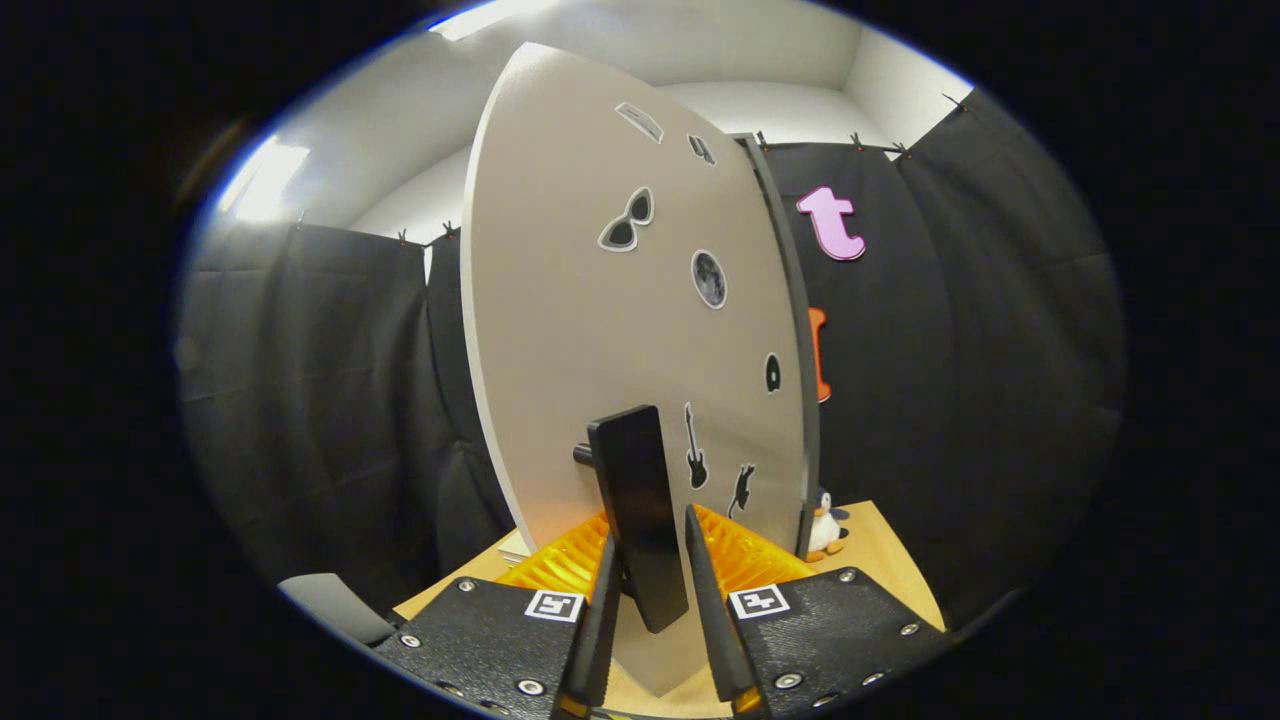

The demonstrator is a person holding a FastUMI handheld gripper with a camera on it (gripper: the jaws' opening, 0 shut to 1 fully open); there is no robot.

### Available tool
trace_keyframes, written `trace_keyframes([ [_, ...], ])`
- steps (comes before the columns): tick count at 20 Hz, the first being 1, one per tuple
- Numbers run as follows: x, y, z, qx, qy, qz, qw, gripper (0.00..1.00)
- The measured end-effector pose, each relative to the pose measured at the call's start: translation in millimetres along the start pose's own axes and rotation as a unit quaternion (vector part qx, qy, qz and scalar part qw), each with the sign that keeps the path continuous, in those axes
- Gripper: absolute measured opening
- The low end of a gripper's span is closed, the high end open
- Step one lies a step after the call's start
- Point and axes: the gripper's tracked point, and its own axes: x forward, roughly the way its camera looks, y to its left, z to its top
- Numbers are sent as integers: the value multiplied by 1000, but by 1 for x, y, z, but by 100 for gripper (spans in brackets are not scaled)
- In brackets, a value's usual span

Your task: Open the shoe cabinet door, grab the shoes and put them into the shoe cabinet, then close the shoe cabinet door.

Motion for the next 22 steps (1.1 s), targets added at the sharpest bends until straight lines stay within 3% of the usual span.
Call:
trace_keyframes([
  [10, 64, 53, -5, -6, 8, 75, 997, 45],
  [14, 91, 81, -11, 26, 11, 118, 993, 45],
  [19, 123, 100, -8, -1, 9, 115, 993, 44],
  [22, 136, 108, -9, -31, 11, 92, 995, 44],
])
